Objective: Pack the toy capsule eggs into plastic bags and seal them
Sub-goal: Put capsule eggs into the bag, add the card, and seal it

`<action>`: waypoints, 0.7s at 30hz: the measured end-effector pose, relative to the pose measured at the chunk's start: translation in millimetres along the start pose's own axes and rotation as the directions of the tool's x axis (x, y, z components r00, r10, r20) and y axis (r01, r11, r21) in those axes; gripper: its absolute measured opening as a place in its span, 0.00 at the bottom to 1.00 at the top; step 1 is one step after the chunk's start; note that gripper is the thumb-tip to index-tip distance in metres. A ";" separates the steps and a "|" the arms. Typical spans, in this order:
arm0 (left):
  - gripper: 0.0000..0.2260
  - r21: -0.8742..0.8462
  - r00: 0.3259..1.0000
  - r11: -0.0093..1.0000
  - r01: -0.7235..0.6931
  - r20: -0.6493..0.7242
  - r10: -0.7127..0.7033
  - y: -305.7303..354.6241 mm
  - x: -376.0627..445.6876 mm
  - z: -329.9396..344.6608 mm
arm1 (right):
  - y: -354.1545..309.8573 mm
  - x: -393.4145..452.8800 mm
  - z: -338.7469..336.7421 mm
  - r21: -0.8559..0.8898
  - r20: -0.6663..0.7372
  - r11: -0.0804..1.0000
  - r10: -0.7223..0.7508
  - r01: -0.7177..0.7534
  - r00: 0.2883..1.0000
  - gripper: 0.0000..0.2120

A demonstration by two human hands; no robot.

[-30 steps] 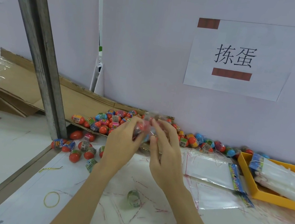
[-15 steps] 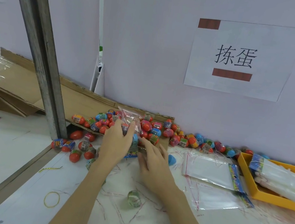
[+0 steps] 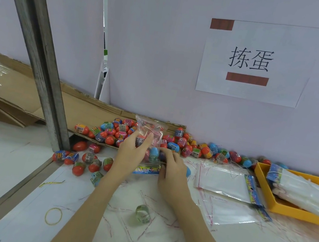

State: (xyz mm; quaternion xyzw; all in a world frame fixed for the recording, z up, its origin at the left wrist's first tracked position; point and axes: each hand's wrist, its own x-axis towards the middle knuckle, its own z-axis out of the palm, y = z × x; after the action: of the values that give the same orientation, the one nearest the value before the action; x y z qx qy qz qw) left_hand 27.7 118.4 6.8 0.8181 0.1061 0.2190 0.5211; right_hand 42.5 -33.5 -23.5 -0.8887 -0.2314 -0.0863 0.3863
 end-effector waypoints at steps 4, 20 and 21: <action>0.22 -0.104 0.992 0.993 0.061 0.119 -0.048 1.5 -0.1 1.0 | 0.8 0.2 -2.1 0.018 -0.106 1.000 0.011 -0.010 0.994 0.18; 0.07 -0.083 0.987 0.984 -0.156 0.030 0.159 4.4 -4.3 -2.7 | 0.3 4.5 -25.6 0.290 -0.552 0.940 0.011 0.180 0.834 0.13; 0.10 -0.065 0.981 0.981 -0.182 0.061 0.186 4.6 -6.4 -2.4 | -2.0 3.9 -30.7 0.300 -0.591 0.923 -0.018 0.241 0.807 0.13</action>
State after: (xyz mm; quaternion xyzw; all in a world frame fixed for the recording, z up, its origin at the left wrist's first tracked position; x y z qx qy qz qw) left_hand 20.7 115.7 10.2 0.8155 0.0061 0.2421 0.5257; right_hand 45.8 -53.3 0.1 -0.7157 -0.1762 -0.3343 0.5873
